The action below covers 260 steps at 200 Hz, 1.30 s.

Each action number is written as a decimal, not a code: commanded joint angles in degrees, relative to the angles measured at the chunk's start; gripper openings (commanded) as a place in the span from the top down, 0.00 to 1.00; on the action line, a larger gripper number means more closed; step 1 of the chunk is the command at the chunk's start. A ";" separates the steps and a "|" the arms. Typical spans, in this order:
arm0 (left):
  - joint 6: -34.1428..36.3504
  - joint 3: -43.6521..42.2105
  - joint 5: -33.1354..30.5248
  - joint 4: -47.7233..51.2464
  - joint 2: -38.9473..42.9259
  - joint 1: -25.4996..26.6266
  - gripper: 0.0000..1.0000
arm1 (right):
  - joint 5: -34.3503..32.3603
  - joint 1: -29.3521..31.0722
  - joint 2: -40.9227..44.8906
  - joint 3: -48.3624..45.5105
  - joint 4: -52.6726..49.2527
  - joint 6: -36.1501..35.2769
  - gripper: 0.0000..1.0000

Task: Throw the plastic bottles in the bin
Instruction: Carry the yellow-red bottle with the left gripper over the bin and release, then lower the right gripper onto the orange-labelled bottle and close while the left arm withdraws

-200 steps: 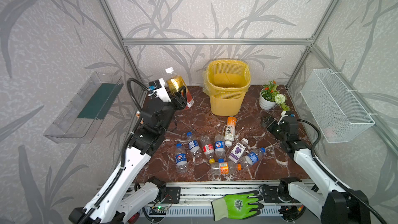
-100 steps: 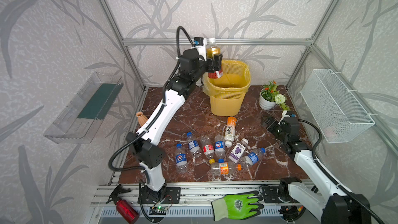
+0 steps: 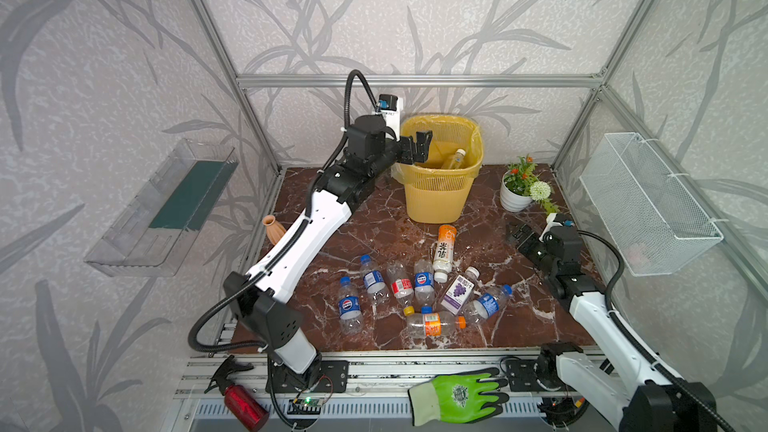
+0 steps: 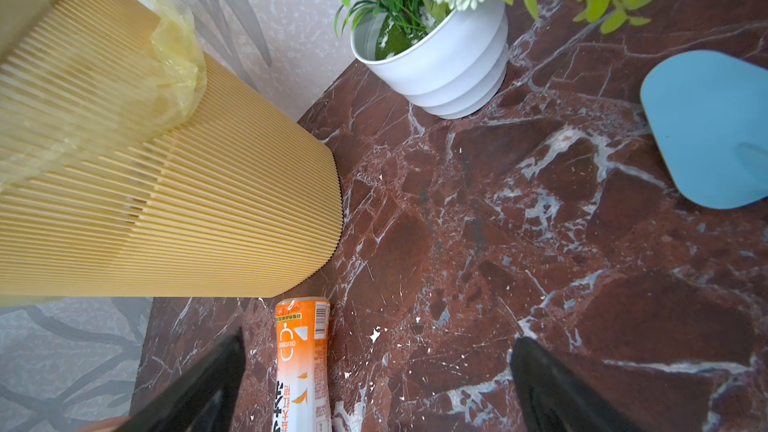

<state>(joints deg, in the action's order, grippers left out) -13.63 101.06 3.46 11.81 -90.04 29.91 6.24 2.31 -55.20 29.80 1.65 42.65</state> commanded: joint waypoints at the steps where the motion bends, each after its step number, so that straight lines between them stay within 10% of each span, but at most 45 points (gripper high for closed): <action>1: 1.51 -7.65 -4.30 -4.02 4.93 -0.02 0.01 | 2.11 -0.24 -1.23 0.93 -0.42 -0.11 0.00; 52: -8.91 -36.49 -22.88 -4.63 21.33 -2.20 0.01 | 6.15 1.27 -6.48 2.80 -0.43 0.79 0.05; 115: -28.63 -62.22 -22.45 2.41 35.10 -11.68 0.01 | 1.36 15.85 -21.65 13.64 -6.72 -3.05 0.09; 260: -29.75 -65.44 -19.91 2.16 36.16 -14.62 0.01 | -3.66 28.72 -45.78 34.51 -23.99 -7.50 0.20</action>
<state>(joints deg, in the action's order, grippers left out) -42.61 35.51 -16.38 14.52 -53.74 15.79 3.42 30.41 -98.63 61.93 -18.81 36.03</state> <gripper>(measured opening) 0.992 0.808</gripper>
